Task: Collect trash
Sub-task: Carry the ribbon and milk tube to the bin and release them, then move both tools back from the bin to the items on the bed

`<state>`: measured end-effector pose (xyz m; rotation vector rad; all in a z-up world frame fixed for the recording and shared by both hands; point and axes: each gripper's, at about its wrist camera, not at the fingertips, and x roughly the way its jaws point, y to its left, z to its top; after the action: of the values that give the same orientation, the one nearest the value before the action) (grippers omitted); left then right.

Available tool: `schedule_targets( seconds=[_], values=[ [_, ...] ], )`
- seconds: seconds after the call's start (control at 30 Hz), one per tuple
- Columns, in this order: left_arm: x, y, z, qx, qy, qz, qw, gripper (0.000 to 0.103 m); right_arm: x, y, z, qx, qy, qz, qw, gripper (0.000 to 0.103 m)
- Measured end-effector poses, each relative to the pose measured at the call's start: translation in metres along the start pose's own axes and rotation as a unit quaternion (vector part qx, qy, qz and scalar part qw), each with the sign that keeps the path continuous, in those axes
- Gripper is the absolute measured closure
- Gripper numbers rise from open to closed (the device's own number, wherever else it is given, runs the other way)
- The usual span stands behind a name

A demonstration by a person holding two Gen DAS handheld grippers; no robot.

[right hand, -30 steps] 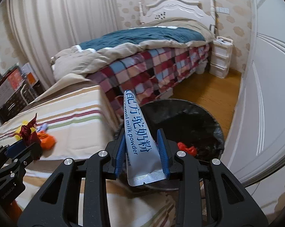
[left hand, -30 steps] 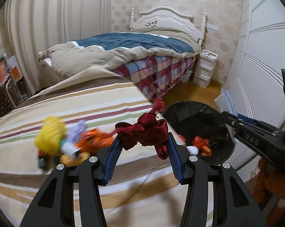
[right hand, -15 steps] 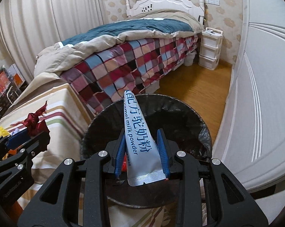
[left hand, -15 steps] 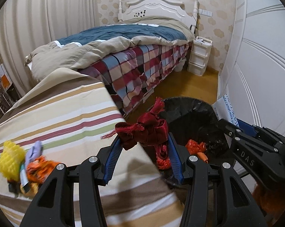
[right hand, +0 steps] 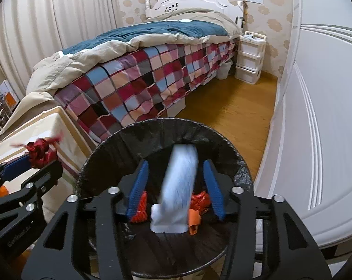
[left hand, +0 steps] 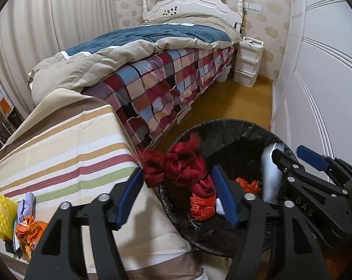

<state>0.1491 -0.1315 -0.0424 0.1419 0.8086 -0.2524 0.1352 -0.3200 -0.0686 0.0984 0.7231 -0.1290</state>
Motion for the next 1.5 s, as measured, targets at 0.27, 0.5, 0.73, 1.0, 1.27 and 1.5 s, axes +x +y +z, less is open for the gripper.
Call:
schedule_targets(
  seconds=[0.27,0.5,0.73,1.0,1.27,1.5],
  values=[
    [-0.009,0.012,-0.002,-0.019,-0.004,0.007,0.9998,0.023,-0.007,-0.002,-0.005,0.008,-0.001,-0.010,1.000,0.036],
    [-0.026,0.028,-0.010,-0.033,-0.011,0.014,0.9993,0.019,-0.024,0.014,-0.011,0.001,-0.009,0.001,1.000,0.030],
    [-0.042,0.040,-0.017,-0.041,-0.022,0.022,0.9987,0.018,-0.042,0.029,-0.019,0.001,-0.013,0.013,1.000,0.030],
    [-0.069,0.066,-0.030,-0.056,-0.033,0.044,0.9969,0.018,-0.058,0.049,-0.029,0.002,-0.011,0.038,0.999,0.030],
    [-0.093,0.115,-0.059,-0.080,-0.034,0.091,0.9920,0.018,-0.067,0.096,-0.042,-0.031,-0.002,0.083,0.996,0.030],
    [-0.110,0.166,-0.094,-0.128,-0.019,0.122,0.9841,0.018,-0.071,0.144,-0.052,-0.070,0.010,0.122,0.990,0.030]
  ],
)
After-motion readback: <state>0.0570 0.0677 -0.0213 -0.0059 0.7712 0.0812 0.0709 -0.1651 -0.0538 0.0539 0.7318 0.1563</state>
